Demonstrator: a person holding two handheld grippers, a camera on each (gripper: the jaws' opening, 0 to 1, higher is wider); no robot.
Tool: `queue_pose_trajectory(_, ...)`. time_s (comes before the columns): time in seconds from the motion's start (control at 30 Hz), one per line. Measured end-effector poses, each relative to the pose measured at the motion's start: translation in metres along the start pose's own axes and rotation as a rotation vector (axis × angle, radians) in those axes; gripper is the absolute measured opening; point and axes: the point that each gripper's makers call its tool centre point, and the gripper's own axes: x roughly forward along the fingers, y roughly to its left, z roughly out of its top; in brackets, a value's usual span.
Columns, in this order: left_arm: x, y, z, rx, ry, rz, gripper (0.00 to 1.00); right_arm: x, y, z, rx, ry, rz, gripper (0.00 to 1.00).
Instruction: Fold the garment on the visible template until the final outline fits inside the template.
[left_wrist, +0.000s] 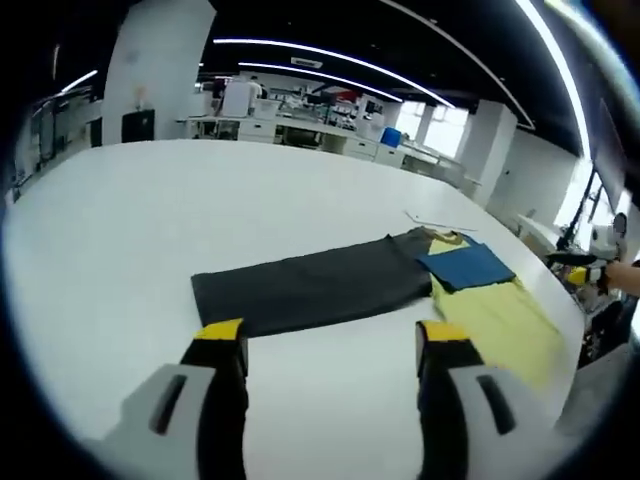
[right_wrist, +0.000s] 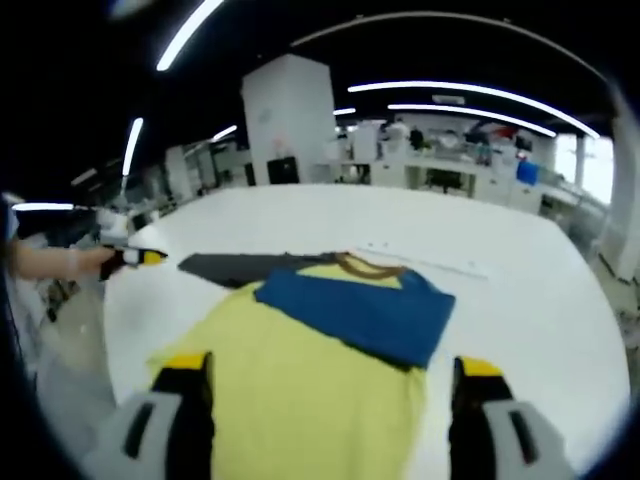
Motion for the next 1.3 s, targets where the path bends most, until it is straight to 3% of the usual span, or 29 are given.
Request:
queue_pose_trajectory(0.3, 0.014, 0.039, -0.012, -0.029, 0.054, 0.095, 0.63, -0.03, -0.001, -0.014, 0.07, 0.005, -0.021, 0.99)
queue_pose_trajectory(0.57, 0.021, 0.068, -0.025, -0.038, 0.099, 0.195, 0.55, -0.05, 0.009, -0.026, 0.12, 0.004, -0.022, 0.99)
queue_pose_trajectory(0.77, 0.028, 0.079, -0.032, -0.066, 0.118, 0.233, 0.38, -0.059, 0.001, -0.027, 0.123, 0.0, -0.044, 0.99)
queue_pose_trajectory(0.9, 0.032, 0.091, -0.03, -0.082, 0.112, 0.263, 0.33, -0.062, -0.004, -0.024, 0.132, -0.007, -0.06, 0.99)
queue_pose_trajectory(1.07, 0.028, 0.095, -0.032, -0.139, 0.122, 0.299, 0.14, -0.063, -0.007, -0.024, 0.127, -0.004, -0.072, 0.99)
queue_pose_trajectory(1.27, 0.026, 0.1, -0.03, -0.155, 0.135, 0.33, 0.0, -0.065, -0.007, -0.027, 0.14, -0.015, -0.078, 0.98)
queue_pose_trajectory(1.3, 0.026, 0.097, -0.024, -0.202, 0.111, 0.332, 0.0, -0.066, -0.007, -0.028, 0.143, -0.017, -0.078, 0.98)
